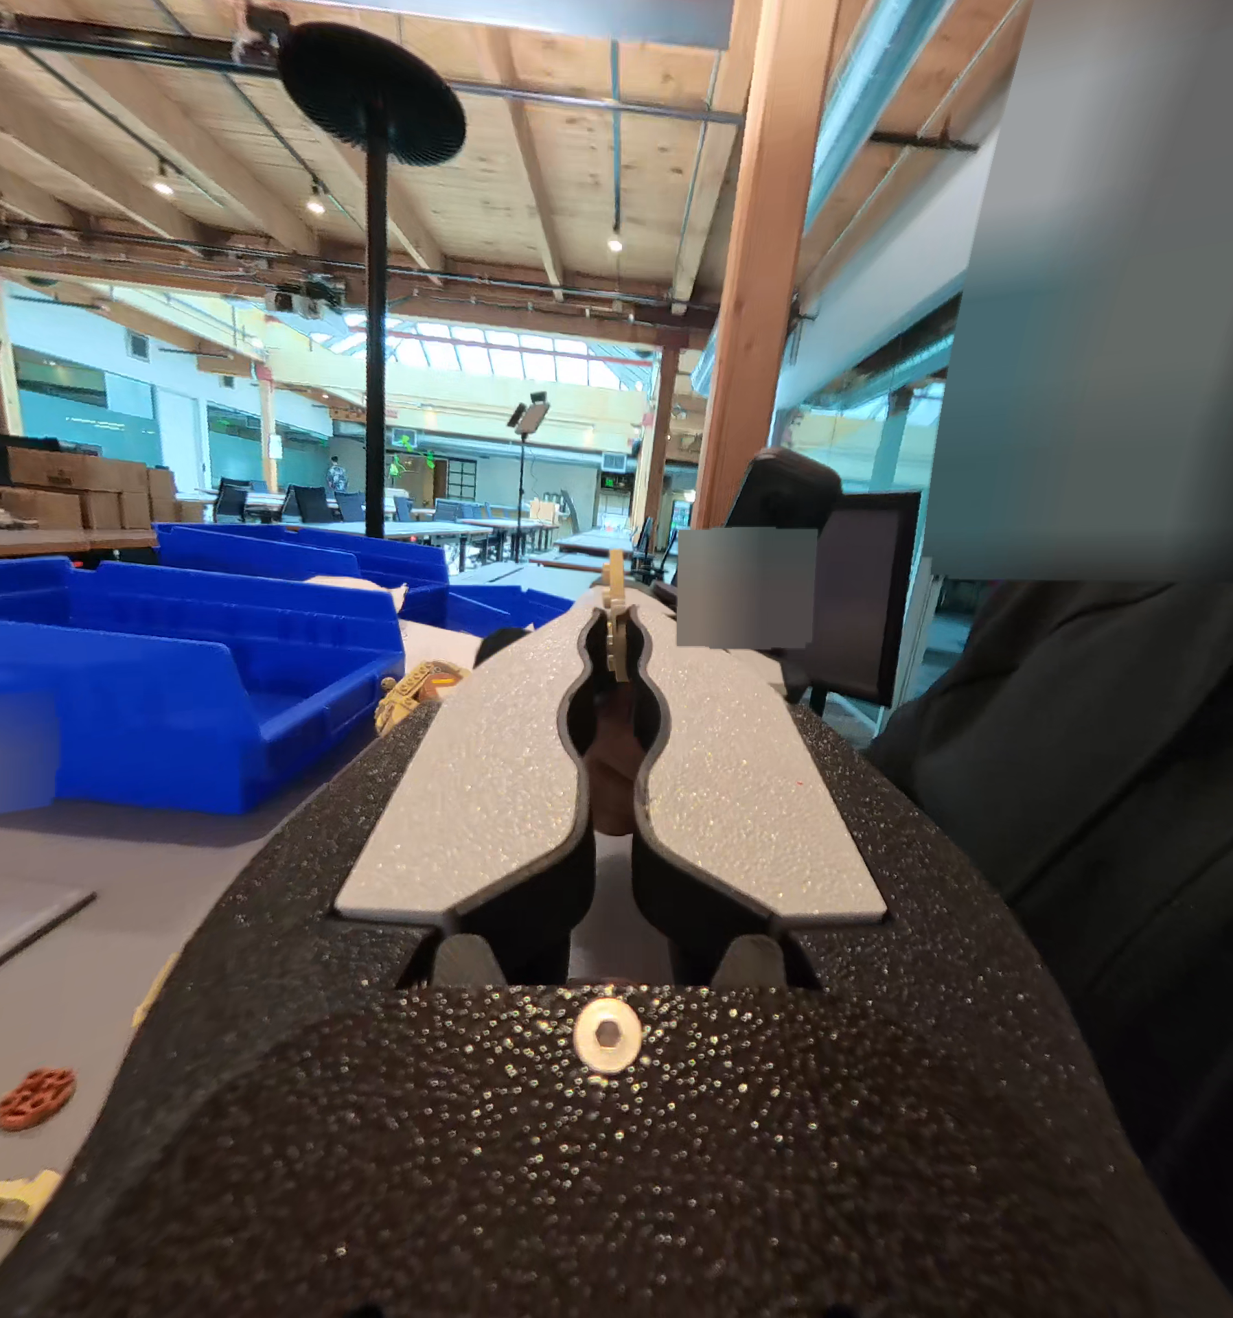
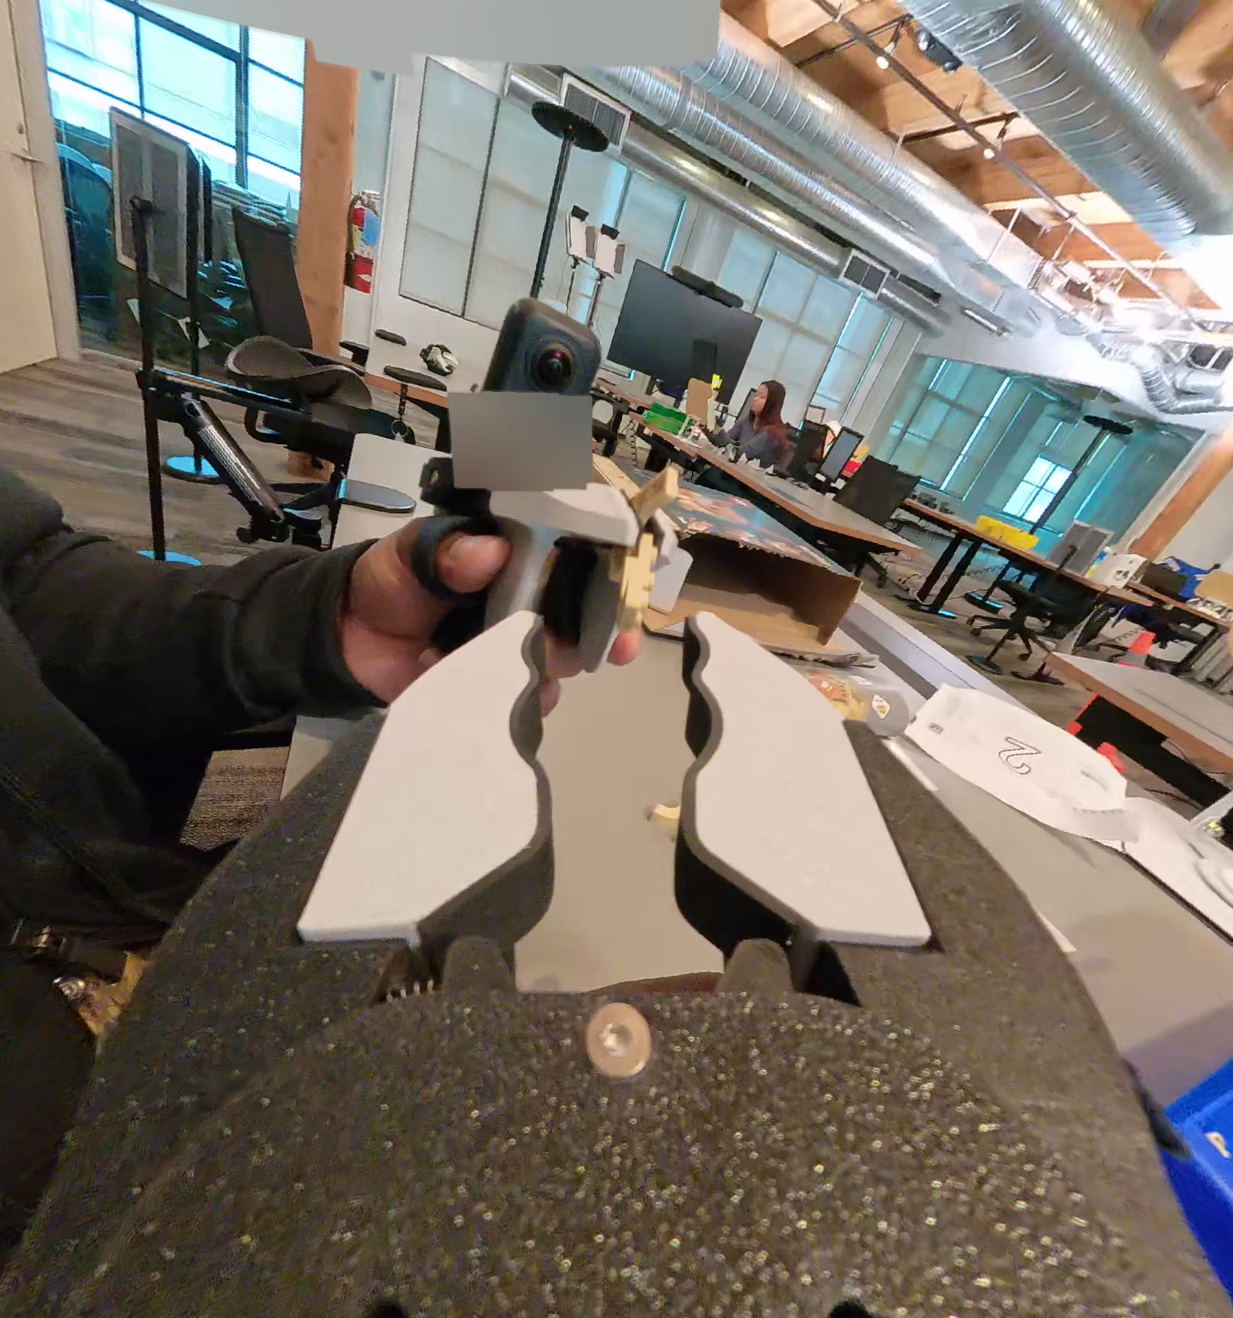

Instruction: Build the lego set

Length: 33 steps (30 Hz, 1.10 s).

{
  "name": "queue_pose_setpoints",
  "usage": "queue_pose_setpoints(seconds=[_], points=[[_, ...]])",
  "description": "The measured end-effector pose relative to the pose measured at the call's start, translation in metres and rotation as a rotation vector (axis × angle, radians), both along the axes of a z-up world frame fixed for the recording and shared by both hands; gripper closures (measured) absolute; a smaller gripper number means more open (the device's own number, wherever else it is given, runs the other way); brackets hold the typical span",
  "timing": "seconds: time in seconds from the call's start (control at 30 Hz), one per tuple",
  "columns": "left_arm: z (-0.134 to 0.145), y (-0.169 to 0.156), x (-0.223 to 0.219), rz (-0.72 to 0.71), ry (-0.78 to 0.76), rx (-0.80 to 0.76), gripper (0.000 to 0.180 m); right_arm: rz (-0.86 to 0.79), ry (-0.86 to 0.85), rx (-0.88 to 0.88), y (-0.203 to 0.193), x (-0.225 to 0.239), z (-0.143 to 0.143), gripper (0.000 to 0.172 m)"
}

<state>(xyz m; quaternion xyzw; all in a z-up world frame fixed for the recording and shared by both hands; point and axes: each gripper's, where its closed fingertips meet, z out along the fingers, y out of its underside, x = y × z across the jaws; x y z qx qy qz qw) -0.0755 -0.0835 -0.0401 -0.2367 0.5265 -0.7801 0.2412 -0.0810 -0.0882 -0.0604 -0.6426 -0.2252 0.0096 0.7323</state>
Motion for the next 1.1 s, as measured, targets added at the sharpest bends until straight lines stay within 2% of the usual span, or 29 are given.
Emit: queue_pose_setpoints(seconds=[0.2, 0.53, 1.1], points=[[-0.003, -0.001, -0.001, -0.044, 0.044, -0.112, 0.176, 0.025, 0.077, 0.002, 0.001, -0.005, -0.003, 0.145], [-0.009, -0.012, -0.002, -0.019, 0.030, -0.066, 0.176, -0.016, 0.091, 0.074, -0.002, -0.003, 0.005, 0.163], [0.003, -0.017, -0.011, -0.022, -0.070, -0.110, 0.176, 0.038, 0.133, 0.092, -0.010, -0.007, 0.009, 0.164]])
